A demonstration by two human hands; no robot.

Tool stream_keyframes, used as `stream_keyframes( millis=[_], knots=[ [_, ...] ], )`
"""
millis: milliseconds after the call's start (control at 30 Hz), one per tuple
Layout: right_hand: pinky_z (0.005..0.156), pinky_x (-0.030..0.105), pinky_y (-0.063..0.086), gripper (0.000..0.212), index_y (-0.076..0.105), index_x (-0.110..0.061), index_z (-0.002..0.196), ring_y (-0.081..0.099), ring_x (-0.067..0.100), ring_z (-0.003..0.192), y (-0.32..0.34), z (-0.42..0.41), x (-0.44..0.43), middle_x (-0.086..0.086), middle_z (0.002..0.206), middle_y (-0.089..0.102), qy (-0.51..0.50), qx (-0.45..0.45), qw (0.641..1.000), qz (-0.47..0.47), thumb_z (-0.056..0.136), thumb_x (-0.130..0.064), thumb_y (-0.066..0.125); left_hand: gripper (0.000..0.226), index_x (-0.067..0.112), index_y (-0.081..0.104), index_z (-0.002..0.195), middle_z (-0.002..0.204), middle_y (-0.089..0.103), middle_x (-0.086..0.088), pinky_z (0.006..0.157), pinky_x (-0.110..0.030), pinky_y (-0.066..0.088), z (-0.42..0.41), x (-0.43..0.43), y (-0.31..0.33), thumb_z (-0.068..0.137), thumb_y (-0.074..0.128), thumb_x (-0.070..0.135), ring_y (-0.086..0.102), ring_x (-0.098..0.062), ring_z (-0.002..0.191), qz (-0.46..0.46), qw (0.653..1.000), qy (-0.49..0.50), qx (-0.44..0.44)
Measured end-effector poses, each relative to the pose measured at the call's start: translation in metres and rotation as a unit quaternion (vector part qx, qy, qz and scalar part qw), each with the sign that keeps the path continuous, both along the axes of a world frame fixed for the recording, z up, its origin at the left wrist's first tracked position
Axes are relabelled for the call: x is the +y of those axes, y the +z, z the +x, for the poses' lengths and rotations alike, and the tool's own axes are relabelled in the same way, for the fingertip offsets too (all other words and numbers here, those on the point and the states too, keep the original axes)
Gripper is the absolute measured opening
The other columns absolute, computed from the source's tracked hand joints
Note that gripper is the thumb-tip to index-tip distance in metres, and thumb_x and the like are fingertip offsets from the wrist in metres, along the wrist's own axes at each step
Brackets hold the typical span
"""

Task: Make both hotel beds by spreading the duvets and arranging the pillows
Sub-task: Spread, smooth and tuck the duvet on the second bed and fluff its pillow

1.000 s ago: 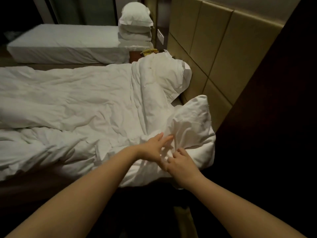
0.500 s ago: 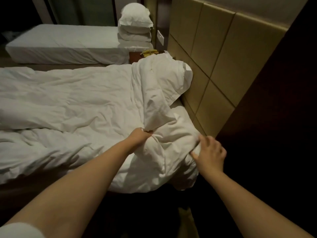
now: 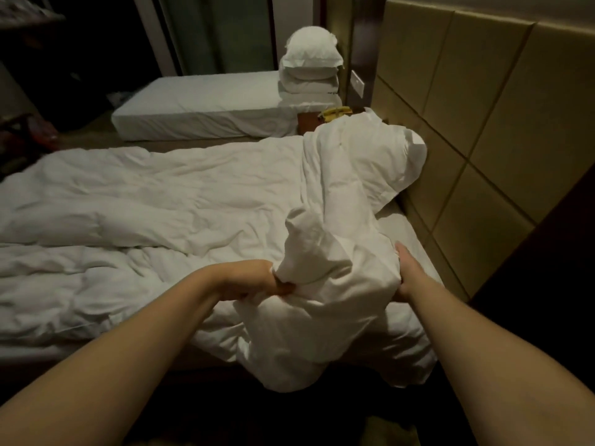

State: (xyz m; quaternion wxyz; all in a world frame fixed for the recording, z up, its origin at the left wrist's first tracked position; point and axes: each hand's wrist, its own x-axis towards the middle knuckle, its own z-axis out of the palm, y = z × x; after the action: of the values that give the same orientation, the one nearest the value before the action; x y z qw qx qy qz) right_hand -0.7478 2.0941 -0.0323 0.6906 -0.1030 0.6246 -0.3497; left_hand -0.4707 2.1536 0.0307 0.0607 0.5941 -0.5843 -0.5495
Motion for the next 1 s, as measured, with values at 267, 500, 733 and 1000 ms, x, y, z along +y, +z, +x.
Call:
stream_keyframes(
  millis=[267, 500, 733, 1000],
  knots=[
    [0.071, 0.024, 0.048, 0.039, 0.069, -0.007, 0.080, 0.055, 0.026, 0.099, 0.107, 0.035, -0.048, 0.015, 0.116, 0.062, -0.055, 0.212, 0.931, -0.293, 0.090, 0.011, 0.036, 0.024, 0.008, 0.061, 0.113, 0.087, 0.064, -0.005, 0.058, -0.023, 0.048, 0.008, -0.026, 0.028, 0.092, 0.059, 0.021, 0.059, -0.016, 0.071, -0.144, 0.952, 0.266, 0.043],
    [0.080, 0.036, 0.047, 0.028, 0.066, 0.007, 0.108, 0.056, 0.042, 0.111, 0.097, -0.141, 0.004, 0.027, 0.115, 0.061, 0.001, 0.665, 0.744, -0.065, 0.094, -0.002, 0.044, 0.020, 0.003, 0.066, 0.086, 0.097, 0.065, -0.023, 0.064, -0.023, 0.040, -0.087, -0.049, 0.073, 0.093, 0.053, 0.016, 0.060, -0.033, 0.092, -0.280, 0.958, 0.052, 0.023],
    [0.095, 0.028, 0.046, 0.048, 0.058, -0.019, 0.128, 0.053, 0.025, 0.119, 0.066, -0.152, 0.048, 0.007, 0.130, 0.057, 0.214, 0.562, 0.789, -0.126, 0.083, -0.002, 0.057, 0.020, 0.015, 0.064, 0.078, 0.090, 0.064, -0.015, 0.071, -0.028, 0.040, -0.157, -0.052, 0.022, 0.093, 0.057, 0.026, 0.057, -0.023, 0.085, -0.235, 0.970, -0.054, 0.033],
    [0.095, 0.029, 0.041, 0.089, 0.033, -0.022, 0.139, 0.046, 0.011, 0.113, 0.095, -0.085, 0.030, -0.007, 0.121, 0.047, 0.255, 0.467, 0.767, -0.359, 0.067, -0.023, 0.084, 0.033, 0.010, 0.064, 0.115, 0.115, 0.065, -0.011, 0.077, -0.025, 0.035, -0.177, -0.045, -0.003, 0.097, 0.049, 0.033, 0.057, -0.025, 0.102, -0.279, 0.951, -0.134, 0.000]
  ],
)
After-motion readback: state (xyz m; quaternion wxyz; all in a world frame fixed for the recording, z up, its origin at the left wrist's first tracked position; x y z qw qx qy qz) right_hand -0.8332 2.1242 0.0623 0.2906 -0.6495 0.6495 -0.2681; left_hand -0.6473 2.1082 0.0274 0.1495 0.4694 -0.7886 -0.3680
